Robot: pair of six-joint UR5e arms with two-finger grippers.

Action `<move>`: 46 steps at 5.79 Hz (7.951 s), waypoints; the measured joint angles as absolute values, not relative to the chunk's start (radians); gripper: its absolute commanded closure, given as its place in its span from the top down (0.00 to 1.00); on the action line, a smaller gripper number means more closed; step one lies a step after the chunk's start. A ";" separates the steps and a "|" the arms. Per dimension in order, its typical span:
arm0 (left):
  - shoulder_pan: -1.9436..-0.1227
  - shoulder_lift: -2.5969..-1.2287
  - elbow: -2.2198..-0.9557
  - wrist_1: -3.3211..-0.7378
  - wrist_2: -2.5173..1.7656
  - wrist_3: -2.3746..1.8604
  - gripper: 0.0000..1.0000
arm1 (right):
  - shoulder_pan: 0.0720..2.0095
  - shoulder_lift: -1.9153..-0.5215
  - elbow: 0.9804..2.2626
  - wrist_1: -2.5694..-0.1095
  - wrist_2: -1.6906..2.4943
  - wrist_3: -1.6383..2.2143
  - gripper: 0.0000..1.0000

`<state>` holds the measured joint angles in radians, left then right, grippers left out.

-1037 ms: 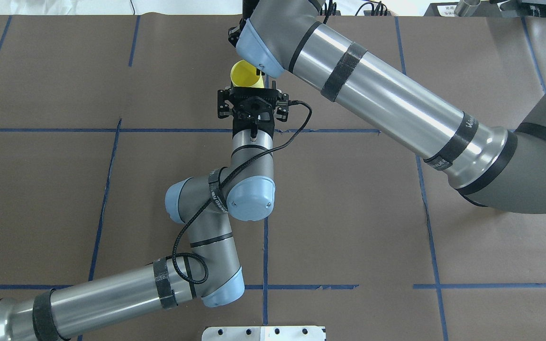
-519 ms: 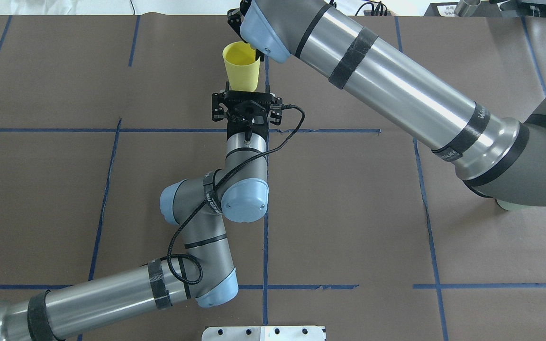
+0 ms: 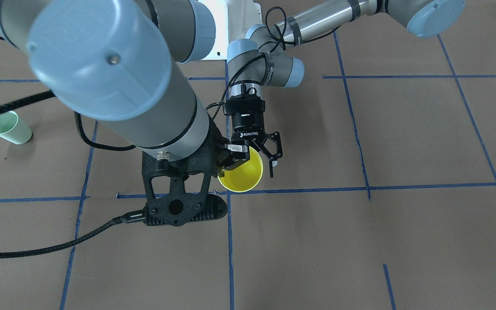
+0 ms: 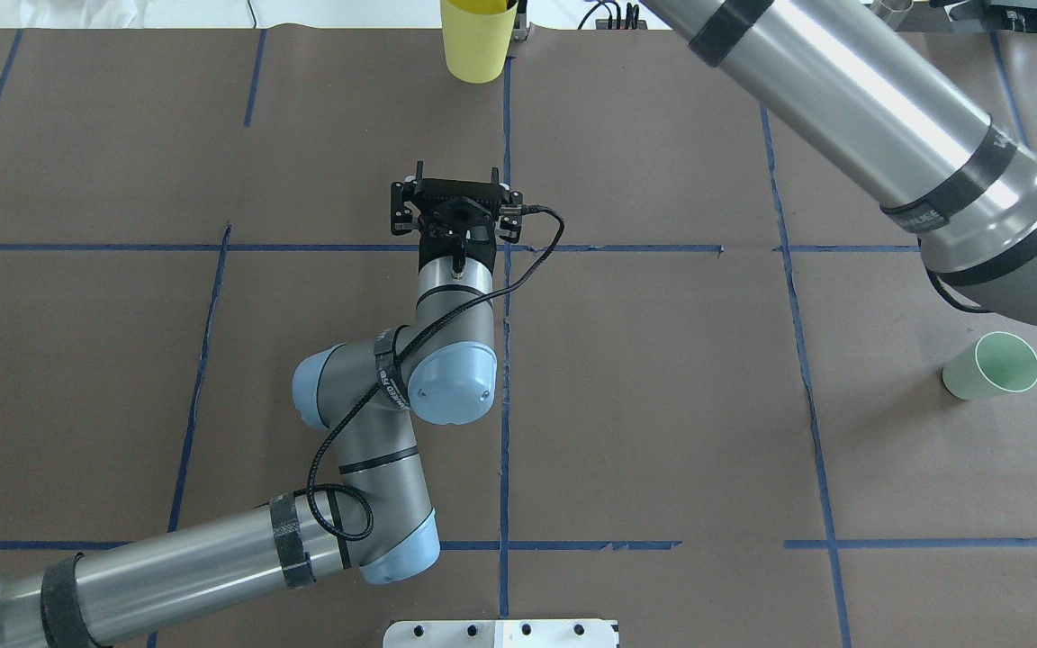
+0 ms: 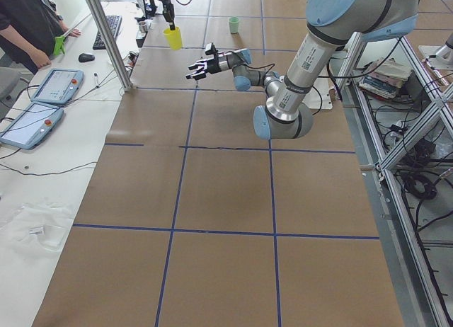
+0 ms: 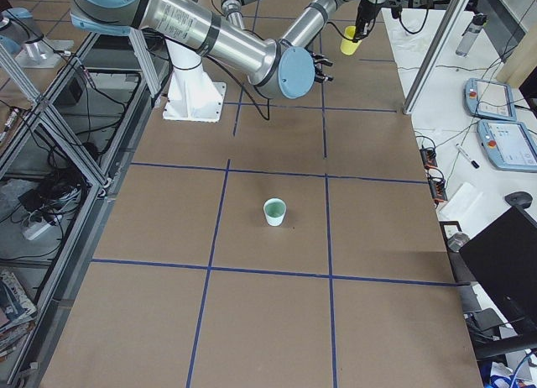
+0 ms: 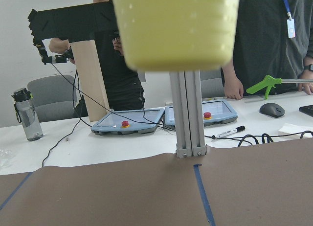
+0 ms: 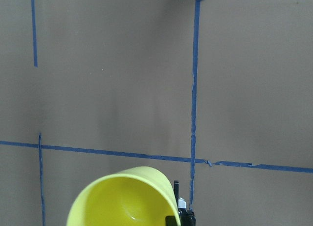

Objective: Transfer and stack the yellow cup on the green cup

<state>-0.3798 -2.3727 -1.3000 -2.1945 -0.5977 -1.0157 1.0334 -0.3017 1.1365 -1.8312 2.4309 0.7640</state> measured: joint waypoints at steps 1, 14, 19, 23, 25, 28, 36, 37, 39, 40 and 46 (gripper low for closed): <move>-0.390 -2.370 -1.332 -2.217 -0.622 -0.931 0.90 | 1.070 -0.318 1.135 -1.831 2.438 0.747 0.00; -1.102 -2.113 -1.604 -1.664 -2.144 -0.726 1.00 | 1.232 -1.734 2.067 -1.508 2.373 0.208 0.00; -1.112 -2.085 -1.650 -1.663 -2.171 -0.729 1.00 | 1.230 -1.773 1.970 -1.415 2.355 0.216 0.00; -1.111 -2.065 -1.677 -1.661 -2.171 -0.732 1.00 | 1.230 -1.761 1.932 -1.417 2.332 0.212 0.45; -1.111 -2.065 -1.678 -1.661 -2.171 -0.732 1.00 | 1.228 -1.757 1.927 -1.418 2.331 0.212 1.00; -1.111 -2.058 -1.679 -1.663 -2.171 -0.727 1.00 | 1.229 -1.751 1.934 -1.412 2.331 0.210 1.00; -1.467 -1.800 -1.663 -1.380 -2.307 0.177 1.00 | 1.481 -1.918 1.922 -1.423 2.345 -0.024 1.00; -1.517 -1.698 -1.665 -1.392 -2.335 0.190 1.00 | 1.491 -1.919 1.914 -1.421 2.342 0.000 1.00; -1.539 -1.553 -1.658 -1.424 -2.331 0.193 1.00 | 1.494 -1.910 1.904 -1.415 2.342 0.035 1.00; -1.541 -1.531 -1.659 -1.432 -2.323 0.190 1.00 | 1.494 -1.903 1.905 -1.415 2.342 0.042 1.00; -1.543 -1.509 -1.666 -1.435 -2.316 0.191 1.00 | 1.487 -1.845 1.920 -1.498 2.343 0.098 1.00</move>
